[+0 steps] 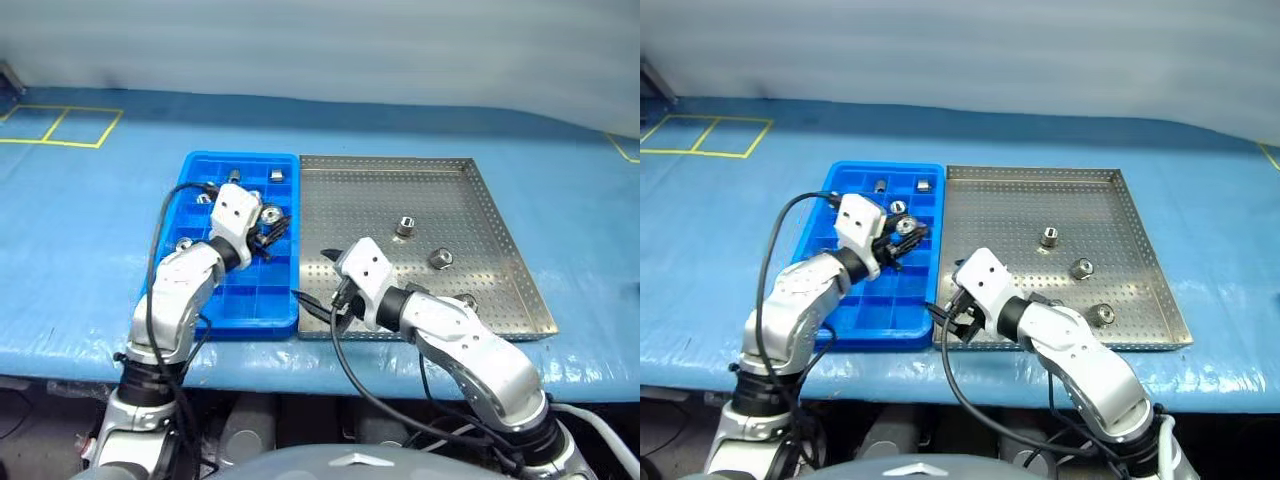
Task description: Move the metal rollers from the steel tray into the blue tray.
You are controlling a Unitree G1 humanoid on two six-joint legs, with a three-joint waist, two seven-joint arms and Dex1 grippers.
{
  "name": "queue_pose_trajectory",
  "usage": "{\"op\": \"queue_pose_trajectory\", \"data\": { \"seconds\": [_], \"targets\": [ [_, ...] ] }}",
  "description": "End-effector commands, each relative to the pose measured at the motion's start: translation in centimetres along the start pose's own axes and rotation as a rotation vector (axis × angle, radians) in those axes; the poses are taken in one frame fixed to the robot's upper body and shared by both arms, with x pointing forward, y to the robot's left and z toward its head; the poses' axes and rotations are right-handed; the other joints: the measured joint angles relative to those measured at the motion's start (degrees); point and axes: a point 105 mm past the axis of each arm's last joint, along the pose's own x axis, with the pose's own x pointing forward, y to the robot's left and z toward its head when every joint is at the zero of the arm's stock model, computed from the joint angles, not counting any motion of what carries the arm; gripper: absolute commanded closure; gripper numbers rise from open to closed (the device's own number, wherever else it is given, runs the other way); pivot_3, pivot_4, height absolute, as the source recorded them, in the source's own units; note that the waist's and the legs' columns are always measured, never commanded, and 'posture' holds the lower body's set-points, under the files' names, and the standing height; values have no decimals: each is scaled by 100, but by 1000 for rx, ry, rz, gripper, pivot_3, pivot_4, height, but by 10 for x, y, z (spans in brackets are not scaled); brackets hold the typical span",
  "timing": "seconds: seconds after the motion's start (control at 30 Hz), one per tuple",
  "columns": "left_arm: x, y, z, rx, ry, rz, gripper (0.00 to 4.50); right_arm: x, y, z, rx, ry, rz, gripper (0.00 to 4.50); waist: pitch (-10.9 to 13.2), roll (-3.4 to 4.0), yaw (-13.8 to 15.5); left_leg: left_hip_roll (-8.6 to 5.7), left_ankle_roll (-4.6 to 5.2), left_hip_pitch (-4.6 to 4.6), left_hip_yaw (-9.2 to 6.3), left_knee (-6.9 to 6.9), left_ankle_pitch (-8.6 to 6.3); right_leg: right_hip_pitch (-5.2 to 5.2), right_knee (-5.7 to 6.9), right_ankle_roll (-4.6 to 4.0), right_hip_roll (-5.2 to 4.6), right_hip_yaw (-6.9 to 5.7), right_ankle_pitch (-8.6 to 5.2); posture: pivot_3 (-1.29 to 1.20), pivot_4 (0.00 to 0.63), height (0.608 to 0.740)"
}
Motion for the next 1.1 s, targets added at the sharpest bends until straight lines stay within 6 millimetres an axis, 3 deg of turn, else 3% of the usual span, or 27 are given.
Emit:
{"op": "queue_pose_trajectory", "data": {
  "seconds": [0.03, 0.33, 0.7, 0.8, 0.97, 1.1],
  "targets": [
    [-17, 9, 15, 73, -44, 75, 2721, 2, 3, 10, -22, -51, 27, 0, 0, 0, 66, 0, 0, -1, 0, 0, 0, 0, -1, 0, -1, 0, 0, 271, 150, 740],
    [-38, 17, -16, 50, 98, 170, 2721, 5, 7, 7, -17, -45, 57, 0, 1, 1, 210, 7, -1, -1, -2, -4, 0, -3, 0, -6, -5, -9, -4, 289, 150, 740],
    [-44, 17, -48, -46, 227, 208, 2721, 4, 7, 7, -9, -52, 36, 0, 1, 1, 212, 8, -2, -3, -4, -11, -1, -6, -3, -11, -13, -19, -7, 265, 150, 740],
    [-45, 18, -52, -43, 251, 211, 1751, 2, 5, 6, -5, -51, 22, 0, 1, 1, 203, 8, -2, -3, -3, -12, -1, -6, -3, -12, -14, -20, -8, 248, 150, 740],
    [-32, 11, -29, -30, 160, 148, 12, -5, 0, 4, 10, -46, -30, 0, 1, 1, 205, 9, -2, -5, -4, -10, -1, -7, -3, -12, -16, -22, -8, 225, 150, 740],
    [-15, 2, -9, -23, 85, 55, 12, -20, -8, 1, 37, -44, -114, 0, 1, 0, 186, 6, -2, -7, -3, -10, -1, -7, -6, -12, -18, -22, -8, 178, 150, 740]
  ]
}}
